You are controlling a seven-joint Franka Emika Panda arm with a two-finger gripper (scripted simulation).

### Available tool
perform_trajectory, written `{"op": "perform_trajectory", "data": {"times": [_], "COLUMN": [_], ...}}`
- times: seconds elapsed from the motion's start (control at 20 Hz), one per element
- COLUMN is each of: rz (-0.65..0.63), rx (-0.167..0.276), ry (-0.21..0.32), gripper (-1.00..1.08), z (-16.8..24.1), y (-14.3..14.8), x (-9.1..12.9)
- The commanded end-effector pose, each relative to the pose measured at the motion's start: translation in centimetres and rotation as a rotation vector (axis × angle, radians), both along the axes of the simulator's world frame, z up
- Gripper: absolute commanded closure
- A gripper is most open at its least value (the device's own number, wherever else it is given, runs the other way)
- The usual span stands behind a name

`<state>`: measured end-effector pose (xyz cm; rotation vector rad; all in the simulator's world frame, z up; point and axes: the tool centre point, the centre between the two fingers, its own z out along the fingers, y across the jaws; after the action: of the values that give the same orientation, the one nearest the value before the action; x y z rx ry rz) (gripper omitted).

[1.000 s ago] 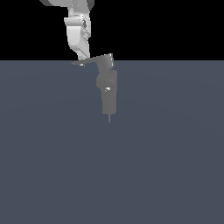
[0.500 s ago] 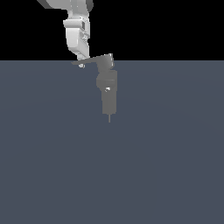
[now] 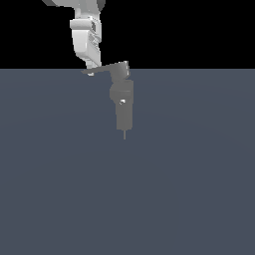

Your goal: Turn on the faucet by rotating a designated handle.

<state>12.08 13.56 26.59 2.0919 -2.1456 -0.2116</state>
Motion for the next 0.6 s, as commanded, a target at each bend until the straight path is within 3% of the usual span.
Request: {"op": "perform_trajectory", "data": {"times": [0.0,0.55], "rz": [0.0,0.0], "rx": [0.0,0.0], "ry": [0.001,0.001], "gripper": [1.08,1.08], "z": [0.1,0.5], "y": [0.0,0.2], "x": [-0.5,-2.6]}}
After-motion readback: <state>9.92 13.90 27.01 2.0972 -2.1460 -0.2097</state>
